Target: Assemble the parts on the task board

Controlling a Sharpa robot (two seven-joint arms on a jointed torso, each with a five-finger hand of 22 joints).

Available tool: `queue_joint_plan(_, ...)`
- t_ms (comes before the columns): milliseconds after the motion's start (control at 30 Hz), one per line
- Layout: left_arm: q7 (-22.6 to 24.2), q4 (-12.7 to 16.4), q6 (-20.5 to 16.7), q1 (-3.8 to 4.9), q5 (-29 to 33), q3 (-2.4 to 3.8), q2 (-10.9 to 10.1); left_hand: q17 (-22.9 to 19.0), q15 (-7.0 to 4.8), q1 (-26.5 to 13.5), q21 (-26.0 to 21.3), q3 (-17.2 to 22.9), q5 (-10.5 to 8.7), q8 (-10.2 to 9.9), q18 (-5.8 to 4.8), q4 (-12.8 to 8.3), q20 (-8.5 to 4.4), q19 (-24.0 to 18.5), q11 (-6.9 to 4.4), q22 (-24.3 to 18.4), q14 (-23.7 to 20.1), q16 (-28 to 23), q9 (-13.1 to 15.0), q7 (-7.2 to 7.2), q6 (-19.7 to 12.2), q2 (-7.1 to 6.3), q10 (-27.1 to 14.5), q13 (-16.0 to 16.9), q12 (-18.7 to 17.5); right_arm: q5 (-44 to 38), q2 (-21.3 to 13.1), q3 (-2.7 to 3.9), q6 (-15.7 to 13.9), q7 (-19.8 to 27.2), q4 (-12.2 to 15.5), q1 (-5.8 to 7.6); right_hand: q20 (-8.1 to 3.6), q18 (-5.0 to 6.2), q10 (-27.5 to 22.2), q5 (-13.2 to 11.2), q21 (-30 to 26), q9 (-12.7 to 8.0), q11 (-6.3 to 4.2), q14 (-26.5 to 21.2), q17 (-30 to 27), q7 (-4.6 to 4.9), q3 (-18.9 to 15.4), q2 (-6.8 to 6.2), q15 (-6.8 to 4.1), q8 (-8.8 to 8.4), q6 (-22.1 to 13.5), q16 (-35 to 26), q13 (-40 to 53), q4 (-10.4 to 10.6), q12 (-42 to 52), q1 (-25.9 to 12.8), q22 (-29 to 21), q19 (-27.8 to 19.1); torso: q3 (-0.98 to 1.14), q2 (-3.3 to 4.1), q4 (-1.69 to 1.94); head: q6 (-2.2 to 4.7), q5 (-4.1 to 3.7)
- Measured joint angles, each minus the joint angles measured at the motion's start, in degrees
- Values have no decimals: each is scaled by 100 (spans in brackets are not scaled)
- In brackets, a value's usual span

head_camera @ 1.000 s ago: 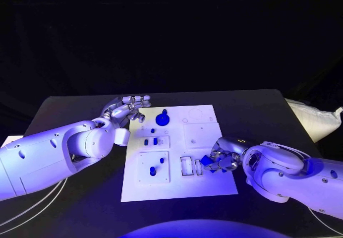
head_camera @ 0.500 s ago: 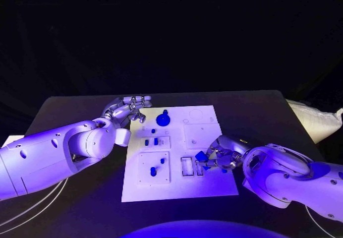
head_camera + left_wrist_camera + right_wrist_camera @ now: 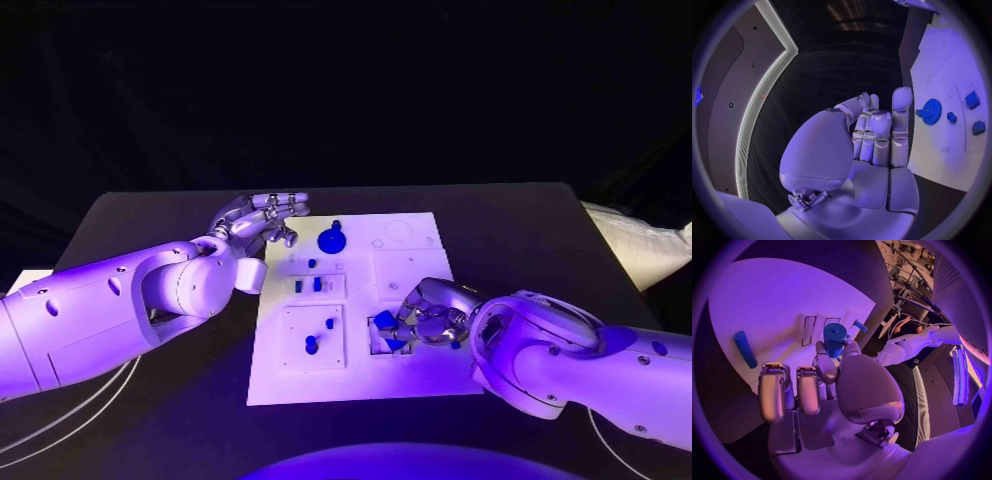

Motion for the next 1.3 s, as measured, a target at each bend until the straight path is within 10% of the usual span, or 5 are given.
queue_joint_plan(367, -21, 1, 16, 0, -3, 1, 5, -6, 0, 0, -21, 0, 0, 0, 0, 0, 0, 0, 0, -7, 0, 0, 0, 0, 0, 0, 0, -1, 0, 53, 104, 0, 174, -20, -98, -13, -22, 0, 6, -196, 0, 118, -48, 0, -1, -78, -138, 51, -44, 59, 119, 0, -2, -16, -84, -178, 4, 22, -1, 2, -6, -24, 38)
queue_joint_plan(700, -40, 0, 41, 0, -4, 1, 19, -5, 0, 0, -21, 0, 0, -28, 0, 0, 0, 0, 20, -7, 0, 0, -2, 0, 0, 0, -20, 5, 0, -97, 111, -1, 181, -27, -138, -16, -22, 0, -156, -1815, -26, 300, -49, 0, -2, -43, -561, -107, -44, 71, 83, -35, -297, 8, -591, -849, 4, 22, 5, 3, -13, -21, 45)
queue_joint_plan(1000, -55, -2, 50, 0, -5, 1, 21, -5, 20, -23, -47, 0, 0, -28, 0, 0, 0, 0, 21, -25, -20, 0, -6, 20, -21, 23, -21, 5, 23, -231, 108, 0, 194, 23, -132, -16, -21, 0, -156, -1796, -26, 401, -50, 0, -2, -43, -432, -212, -43, 71, 83, -35, -256, -121, -605, -573, 3, 21, 8, 4, -12, -32, 45)
queue_joint_plan(1300, -64, -3, 56, 0, -6, 1, 21, -5, 20, -23, -47, 0, 0, -28, 0, 0, 0, 0, 21, -25, -20, 0, -6, 20, -21, 23, -21, 5, 23, -413, 135, 0, 249, 60, -139, -17, -39, 0, -91, -1760, 1, 540, -91, -20, -3, -63, -80, -96, -66, 71, 104, -35, -190, -834, -605, 590, 3, 14, 5, 4, -9, -38, 44)
